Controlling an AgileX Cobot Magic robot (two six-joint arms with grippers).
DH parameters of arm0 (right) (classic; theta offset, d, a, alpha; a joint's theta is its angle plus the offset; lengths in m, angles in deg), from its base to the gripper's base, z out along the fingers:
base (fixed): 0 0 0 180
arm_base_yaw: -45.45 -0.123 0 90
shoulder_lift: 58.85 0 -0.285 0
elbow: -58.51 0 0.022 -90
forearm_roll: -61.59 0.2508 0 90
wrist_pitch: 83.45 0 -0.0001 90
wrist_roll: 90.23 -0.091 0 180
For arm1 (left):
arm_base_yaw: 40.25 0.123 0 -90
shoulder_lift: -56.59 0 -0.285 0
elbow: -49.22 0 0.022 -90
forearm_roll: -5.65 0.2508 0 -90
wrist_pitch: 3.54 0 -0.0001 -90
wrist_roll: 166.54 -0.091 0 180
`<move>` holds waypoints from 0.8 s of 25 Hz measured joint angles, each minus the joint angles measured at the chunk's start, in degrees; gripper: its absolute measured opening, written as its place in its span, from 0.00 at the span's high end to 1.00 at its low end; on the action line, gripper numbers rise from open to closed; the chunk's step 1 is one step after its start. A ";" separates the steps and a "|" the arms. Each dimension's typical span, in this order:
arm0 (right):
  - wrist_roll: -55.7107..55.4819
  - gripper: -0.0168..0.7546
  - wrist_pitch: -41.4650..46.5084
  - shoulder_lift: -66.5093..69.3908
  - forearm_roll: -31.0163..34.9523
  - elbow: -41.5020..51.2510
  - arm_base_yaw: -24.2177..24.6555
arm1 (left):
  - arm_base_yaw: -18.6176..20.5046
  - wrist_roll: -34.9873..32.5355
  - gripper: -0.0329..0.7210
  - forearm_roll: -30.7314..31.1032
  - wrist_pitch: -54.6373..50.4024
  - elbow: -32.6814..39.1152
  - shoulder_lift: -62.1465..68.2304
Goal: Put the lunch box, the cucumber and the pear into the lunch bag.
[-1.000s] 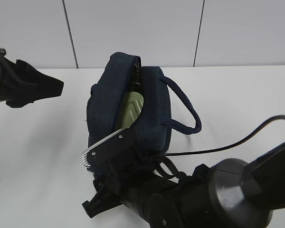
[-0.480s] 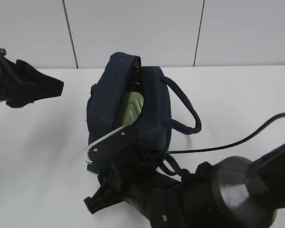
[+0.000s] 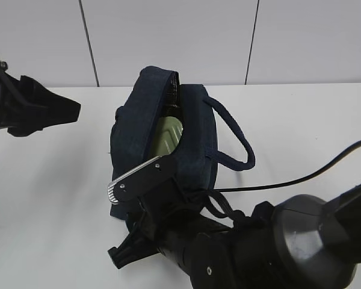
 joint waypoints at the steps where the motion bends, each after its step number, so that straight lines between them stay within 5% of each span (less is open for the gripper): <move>1: 0.08 0.59 0.26 0.00 0.27 0.00 0.00 | 0.00 0.00 0.50 0.00 0.00 0.00 0.00; 20: 6.18 0.73 1.49 0.00 5.88 0.00 0.00 | 0.00 0.00 0.50 0.00 0.00 0.00 0.00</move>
